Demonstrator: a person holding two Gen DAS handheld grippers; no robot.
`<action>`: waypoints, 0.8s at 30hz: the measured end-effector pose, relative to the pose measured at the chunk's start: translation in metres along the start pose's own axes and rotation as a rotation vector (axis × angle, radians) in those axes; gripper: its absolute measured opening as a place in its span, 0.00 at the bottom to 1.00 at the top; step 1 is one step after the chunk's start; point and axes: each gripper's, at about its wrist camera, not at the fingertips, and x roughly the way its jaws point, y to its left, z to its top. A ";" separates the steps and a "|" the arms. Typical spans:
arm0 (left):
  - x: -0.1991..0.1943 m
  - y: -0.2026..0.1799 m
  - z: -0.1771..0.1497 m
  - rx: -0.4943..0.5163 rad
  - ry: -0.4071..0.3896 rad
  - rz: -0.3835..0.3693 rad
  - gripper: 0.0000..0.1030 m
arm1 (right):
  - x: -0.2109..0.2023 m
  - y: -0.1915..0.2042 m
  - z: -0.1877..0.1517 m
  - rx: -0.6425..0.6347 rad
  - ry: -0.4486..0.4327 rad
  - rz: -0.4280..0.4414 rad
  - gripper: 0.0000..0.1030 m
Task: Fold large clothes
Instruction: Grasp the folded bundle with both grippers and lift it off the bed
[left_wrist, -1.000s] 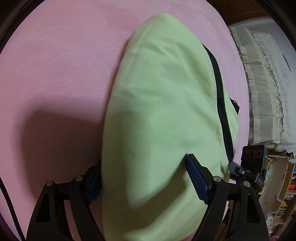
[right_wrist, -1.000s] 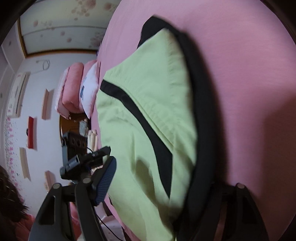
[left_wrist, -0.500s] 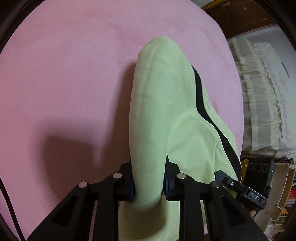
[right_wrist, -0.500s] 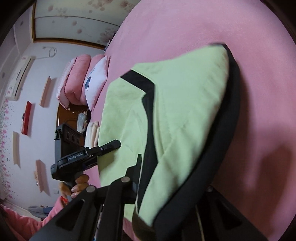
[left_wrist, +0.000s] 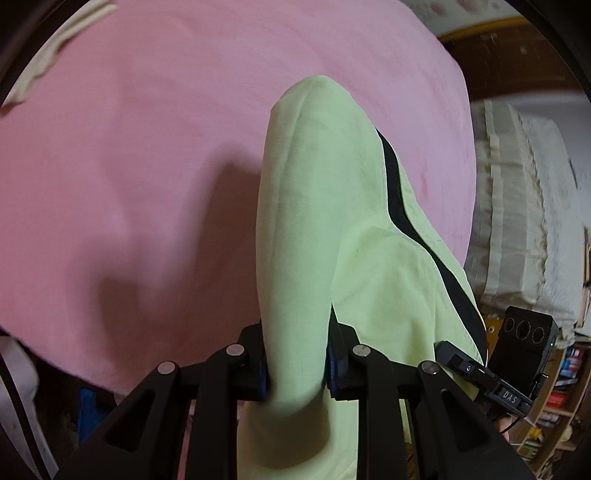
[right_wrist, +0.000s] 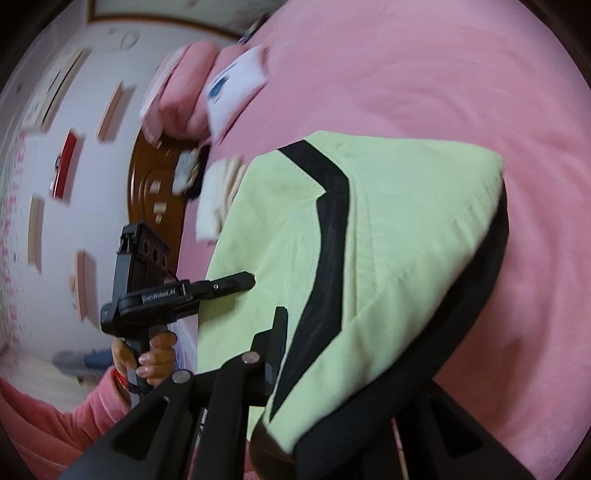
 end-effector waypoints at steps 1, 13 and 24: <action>-0.017 0.012 0.000 0.001 -0.017 0.003 0.19 | 0.008 0.015 -0.001 -0.029 0.011 0.001 0.10; -0.218 0.201 0.091 0.040 -0.147 0.031 0.19 | 0.178 0.218 0.026 -0.167 -0.022 0.072 0.10; -0.386 0.338 0.274 0.125 -0.316 0.194 0.19 | 0.351 0.388 0.129 -0.268 -0.068 0.162 0.10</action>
